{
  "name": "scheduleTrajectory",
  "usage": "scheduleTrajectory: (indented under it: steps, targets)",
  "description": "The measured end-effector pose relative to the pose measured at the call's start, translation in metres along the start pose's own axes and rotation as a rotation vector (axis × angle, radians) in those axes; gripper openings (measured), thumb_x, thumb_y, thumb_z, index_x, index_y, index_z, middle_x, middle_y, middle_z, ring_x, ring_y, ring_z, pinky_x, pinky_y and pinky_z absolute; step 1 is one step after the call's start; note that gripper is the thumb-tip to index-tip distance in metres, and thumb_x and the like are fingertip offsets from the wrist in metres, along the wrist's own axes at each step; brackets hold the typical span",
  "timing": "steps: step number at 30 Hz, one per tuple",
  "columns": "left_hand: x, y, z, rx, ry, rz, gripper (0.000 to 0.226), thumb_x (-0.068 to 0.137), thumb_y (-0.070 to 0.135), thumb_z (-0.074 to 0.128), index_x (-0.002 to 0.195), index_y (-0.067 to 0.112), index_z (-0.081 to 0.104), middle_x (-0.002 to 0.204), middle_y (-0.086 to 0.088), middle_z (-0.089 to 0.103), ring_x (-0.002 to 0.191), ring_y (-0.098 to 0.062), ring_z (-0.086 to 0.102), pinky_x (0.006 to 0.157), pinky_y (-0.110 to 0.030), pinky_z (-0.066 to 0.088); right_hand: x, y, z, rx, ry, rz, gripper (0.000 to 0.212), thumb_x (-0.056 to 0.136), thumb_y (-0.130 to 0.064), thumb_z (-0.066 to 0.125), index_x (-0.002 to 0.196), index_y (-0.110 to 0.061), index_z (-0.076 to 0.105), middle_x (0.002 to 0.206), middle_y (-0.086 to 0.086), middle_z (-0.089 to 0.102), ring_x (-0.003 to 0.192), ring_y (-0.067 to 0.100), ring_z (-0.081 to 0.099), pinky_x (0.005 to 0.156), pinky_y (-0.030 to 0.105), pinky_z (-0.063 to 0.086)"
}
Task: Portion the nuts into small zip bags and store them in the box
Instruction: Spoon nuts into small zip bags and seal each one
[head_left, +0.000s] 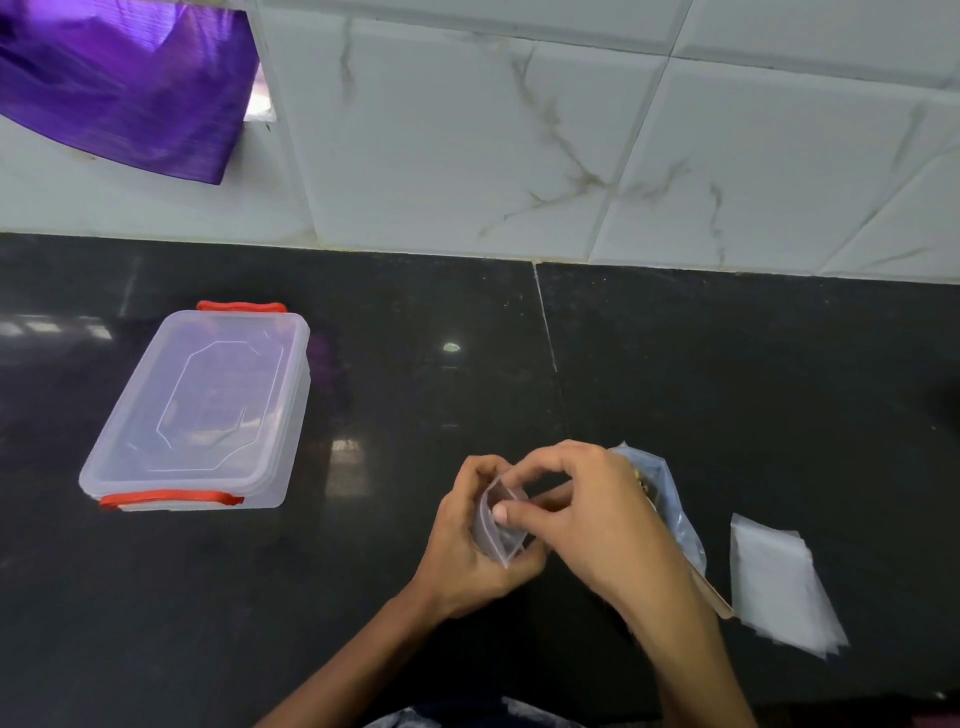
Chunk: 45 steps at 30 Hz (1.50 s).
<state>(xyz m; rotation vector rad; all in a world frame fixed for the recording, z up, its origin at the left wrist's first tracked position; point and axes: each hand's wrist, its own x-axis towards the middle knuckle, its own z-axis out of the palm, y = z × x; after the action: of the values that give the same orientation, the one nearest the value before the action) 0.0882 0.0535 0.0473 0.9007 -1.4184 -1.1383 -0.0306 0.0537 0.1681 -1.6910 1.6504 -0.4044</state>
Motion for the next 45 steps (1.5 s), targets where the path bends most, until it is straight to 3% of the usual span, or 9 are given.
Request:
scheduleTrajectory:
  steps: [3, 7, 11, 14, 23, 30, 35, 39, 45]
  targets:
    - [-0.002, -0.001, 0.002, 0.032, 0.032, 0.026, 0.051, 0.070, 0.013, 0.077, 0.107, 0.014, 0.042, 0.093, 0.002, 0.058, 0.079, -0.022, 0.062, 0.069, -0.044, 0.055, -0.006, 0.015, -0.017, 0.175, 0.058, 0.049, 0.008, 0.078, -0.034, 0.074, 0.085, -0.035, 0.071, 0.088, -0.018, 0.068, 0.082, -0.006, 0.063, 0.069, 0.013, 0.046]
    - [-0.003, -0.006, 0.006, 0.119, 0.059, 0.057, 0.062, 0.066, 0.022, 0.082, 0.109, 0.031, 0.038, 0.085, 0.013, 0.053, 0.071, -0.012, 0.056, 0.069, -0.025, 0.049, -0.012, 0.067, -0.045, 0.040, 0.284, 0.298, 0.011, 0.088, -0.031, 0.064, 0.098, -0.033, 0.067, 0.100, -0.012, 0.067, 0.091, 0.003, 0.060, 0.071, 0.019, 0.041]
    - [-0.005, -0.008, 0.009, 0.116, 0.027, 0.049, 0.064, 0.062, 0.024, 0.083, 0.106, 0.032, 0.038, 0.085, 0.013, 0.052, 0.072, -0.012, 0.055, 0.072, -0.024, 0.048, -0.026, 0.114, -0.053, -0.209, 0.083, 0.668, 0.050, 0.090, -0.042, 0.058, 0.135, -0.025, 0.046, 0.133, 0.005, 0.054, 0.111, 0.021, 0.056, 0.085, 0.033, 0.046]
    - [-0.005, -0.009, 0.013, 0.106, 0.010, 0.047, 0.065, 0.061, 0.027, 0.084, 0.108, 0.033, 0.038, 0.086, 0.007, 0.050, 0.075, -0.018, 0.054, 0.071, -0.031, 0.049, -0.035, 0.132, -0.050, -0.132, 0.037, 0.751, 0.056, 0.091, -0.042, 0.057, 0.140, -0.024, 0.038, 0.133, 0.007, 0.055, 0.113, 0.022, 0.055, 0.087, 0.033, 0.042]
    - [-0.005, -0.009, 0.032, 0.110, -0.043, 0.006, 0.061, 0.064, 0.032, 0.081, 0.107, 0.026, 0.039, 0.084, 0.005, 0.050, 0.070, -0.019, 0.053, 0.064, -0.041, 0.049, -0.046, 0.131, -0.043, -0.032, 0.355, 0.482, 0.020, 0.099, -0.028, 0.044, 0.096, -0.019, 0.061, 0.069, -0.003, 0.059, 0.063, 0.009, 0.055, 0.052, 0.023, 0.036]
    - [-0.002, -0.012, 0.048, 0.126, -0.077, -0.093, 0.053, 0.066, 0.032, 0.078, 0.106, 0.038, 0.042, 0.102, 0.008, 0.057, 0.092, -0.017, 0.062, 0.081, -0.033, 0.054, -0.038, 0.126, -0.040, 0.067, 0.372, 0.391, 0.025, 0.096, -0.042, 0.042, 0.091, -0.022, 0.055, 0.077, -0.006, 0.061, 0.071, 0.007, 0.058, 0.056, 0.020, 0.040]
    - [0.001, -0.017, 0.058, 0.061, -0.113, -0.138, 0.060, 0.066, 0.025, 0.081, 0.110, 0.040, 0.044, 0.115, 0.007, 0.057, 0.110, -0.021, 0.062, 0.088, -0.040, 0.055, -0.027, 0.128, -0.028, 0.268, 0.389, 0.349, 0.009, 0.087, -0.032, 0.063, 0.094, -0.027, 0.061, 0.087, -0.014, 0.063, 0.079, -0.004, 0.059, 0.054, 0.008, 0.044]
    - [0.003, -0.024, 0.066, 0.019, -0.123, -0.151, 0.062, 0.068, 0.020, 0.082, 0.113, 0.027, 0.041, 0.120, 0.011, 0.058, 0.113, -0.020, 0.062, 0.087, -0.044, 0.056, -0.037, 0.119, -0.035, 0.040, 0.560, 0.306, 0.008, 0.087, -0.020, 0.064, 0.088, -0.027, 0.062, 0.077, -0.018, 0.060, 0.070, -0.004, 0.057, 0.052, 0.009, 0.040]
    - [0.007, -0.030, 0.073, 0.027, -0.083, -0.193, 0.062, 0.066, 0.020, 0.083, 0.111, 0.032, 0.042, 0.119, 0.013, 0.058, 0.112, -0.017, 0.062, 0.085, -0.045, 0.057, -0.046, 0.108, -0.034, -0.251, 0.418, 0.371, 0.025, 0.096, -0.030, 0.046, 0.086, -0.019, 0.066, 0.064, -0.009, 0.053, 0.056, 0.003, 0.049, 0.047, 0.014, 0.033]
